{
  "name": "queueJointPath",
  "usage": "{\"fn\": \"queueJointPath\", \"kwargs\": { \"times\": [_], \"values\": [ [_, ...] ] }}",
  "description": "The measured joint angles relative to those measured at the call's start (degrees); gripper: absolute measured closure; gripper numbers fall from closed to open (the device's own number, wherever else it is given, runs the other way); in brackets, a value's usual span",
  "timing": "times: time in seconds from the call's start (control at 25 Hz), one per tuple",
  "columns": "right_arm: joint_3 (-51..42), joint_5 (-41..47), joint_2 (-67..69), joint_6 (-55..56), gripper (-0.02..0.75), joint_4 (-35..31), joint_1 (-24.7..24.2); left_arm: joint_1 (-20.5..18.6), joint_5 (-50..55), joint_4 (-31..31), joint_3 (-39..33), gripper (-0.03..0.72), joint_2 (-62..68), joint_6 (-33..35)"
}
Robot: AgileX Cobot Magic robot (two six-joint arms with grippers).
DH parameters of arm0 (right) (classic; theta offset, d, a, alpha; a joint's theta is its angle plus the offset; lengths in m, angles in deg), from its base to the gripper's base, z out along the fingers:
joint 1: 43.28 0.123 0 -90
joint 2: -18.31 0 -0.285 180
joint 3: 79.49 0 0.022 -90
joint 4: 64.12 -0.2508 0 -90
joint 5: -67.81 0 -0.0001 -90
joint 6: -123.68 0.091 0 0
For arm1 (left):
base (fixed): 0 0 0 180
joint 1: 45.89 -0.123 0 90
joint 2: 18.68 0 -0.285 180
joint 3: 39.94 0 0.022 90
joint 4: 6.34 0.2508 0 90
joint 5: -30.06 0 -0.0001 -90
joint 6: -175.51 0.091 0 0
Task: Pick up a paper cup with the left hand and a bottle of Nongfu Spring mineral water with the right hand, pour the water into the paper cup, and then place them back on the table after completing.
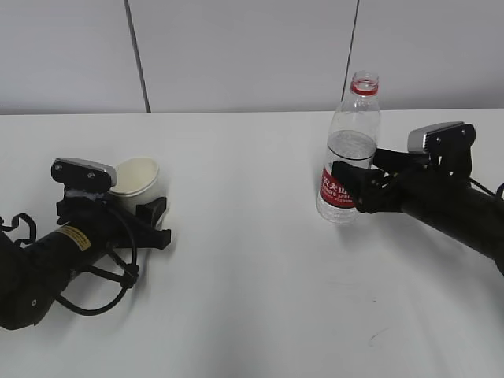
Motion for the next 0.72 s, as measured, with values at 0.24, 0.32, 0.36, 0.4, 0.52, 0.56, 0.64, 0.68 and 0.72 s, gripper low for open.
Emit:
{"fn": "queueJointPath", "kwargs": {
  "times": [0.24,0.32,0.36,0.4,0.52,0.56,0.64,0.68,0.72],
  "values": [
    [4.32,0.00,3.34,0.09,0.065,0.74,1.64,0.00,-0.02,-0.05,0.00,0.313,0.00,0.00],
    [5.88,0.00,4.77,0.09,0.065,0.83,2.30,0.00,-0.02,-0.05,0.00,0.313,0.00,0.00],
    [6.45,0.00,5.22,0.09,0.065,0.88,2.55,0.00,-0.02,-0.05,0.00,0.313,0.00,0.00],
    [6.90,0.00,5.36,0.09,0.065,0.97,2.65,0.00,-0.02,-0.05,0.00,0.313,0.00,0.00],
    [7.27,0.11,5.58,0.09,0.066,0.97,2.77,0.00,-0.02,-0.05,0.00,0.314,0.00,0.00],
    [7.37,0.21,5.58,0.09,0.070,0.97,2.77,0.00,-0.02,-0.05,0.00,0.314,0.00,0.00],
    [7.35,0.23,5.58,0.09,0.085,0.97,2.77,0.00,-0.02,-0.05,0.00,0.314,0.00,0.00],
    [7.35,0.33,5.58,0.09,0.100,0.97,2.77,0.00,-0.02,-0.05,0.00,0.314,0.00,0.00],
    [7.35,0.33,5.58,0.09,0.118,0.97,2.77,0.00,-0.02,-0.05,0.00,0.314,0.00,0.00]
  ]
}}
